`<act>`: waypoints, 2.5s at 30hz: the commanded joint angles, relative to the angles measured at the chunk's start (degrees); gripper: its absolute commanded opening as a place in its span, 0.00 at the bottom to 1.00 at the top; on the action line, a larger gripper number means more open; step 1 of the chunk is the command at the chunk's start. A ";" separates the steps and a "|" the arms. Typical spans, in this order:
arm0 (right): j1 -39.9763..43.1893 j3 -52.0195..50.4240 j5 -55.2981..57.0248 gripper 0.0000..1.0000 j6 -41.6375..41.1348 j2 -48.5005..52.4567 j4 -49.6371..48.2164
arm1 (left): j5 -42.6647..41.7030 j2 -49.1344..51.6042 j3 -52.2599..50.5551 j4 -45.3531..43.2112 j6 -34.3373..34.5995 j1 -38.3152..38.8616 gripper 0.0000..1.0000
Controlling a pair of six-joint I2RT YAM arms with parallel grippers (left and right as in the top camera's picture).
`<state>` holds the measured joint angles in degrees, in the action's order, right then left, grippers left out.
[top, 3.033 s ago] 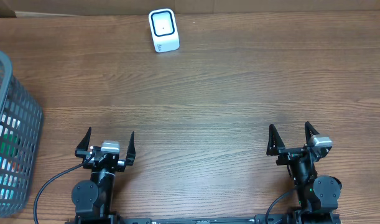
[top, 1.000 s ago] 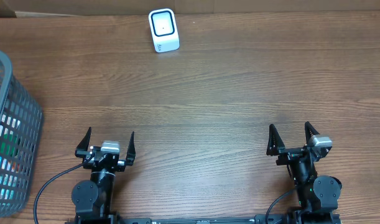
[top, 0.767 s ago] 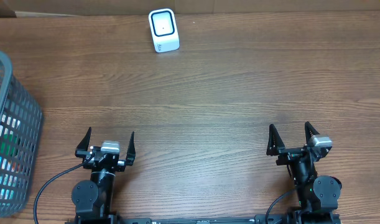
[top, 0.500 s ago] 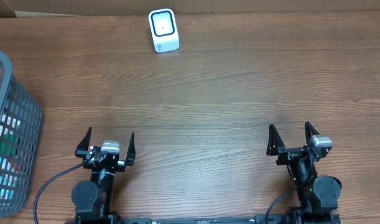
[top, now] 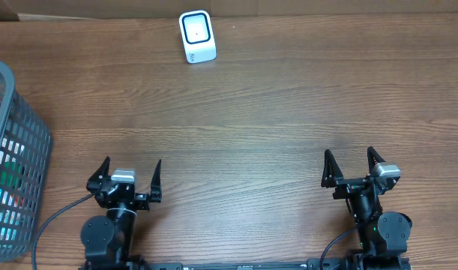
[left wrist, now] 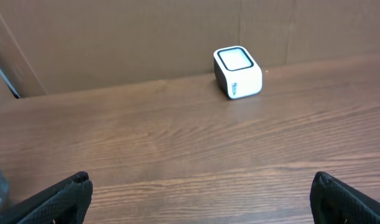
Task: Scan the item barcode
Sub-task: 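Move the left gripper over the basket and reach down inside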
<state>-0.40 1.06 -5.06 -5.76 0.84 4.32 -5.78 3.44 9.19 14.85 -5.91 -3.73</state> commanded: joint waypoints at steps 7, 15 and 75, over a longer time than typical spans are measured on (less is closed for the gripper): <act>-0.22 -0.68 0.50 1.00 0.04 -0.68 -0.35 | -0.22 17.70 20.00 7.19 3.98 0.37 0.99; -0.22 -0.68 0.50 1.00 0.04 -0.68 -0.35 | -2.16 42.05 50.25 28.35 7.43 0.37 1.00; -0.22 -0.68 0.50 1.00 0.04 -0.68 -0.35 | 10.23 103.82 96.94 62.86 22.82 -48.13 0.98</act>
<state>-0.40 1.06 -5.04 -5.78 0.80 4.27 0.86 104.86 105.36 77.38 18.24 -51.88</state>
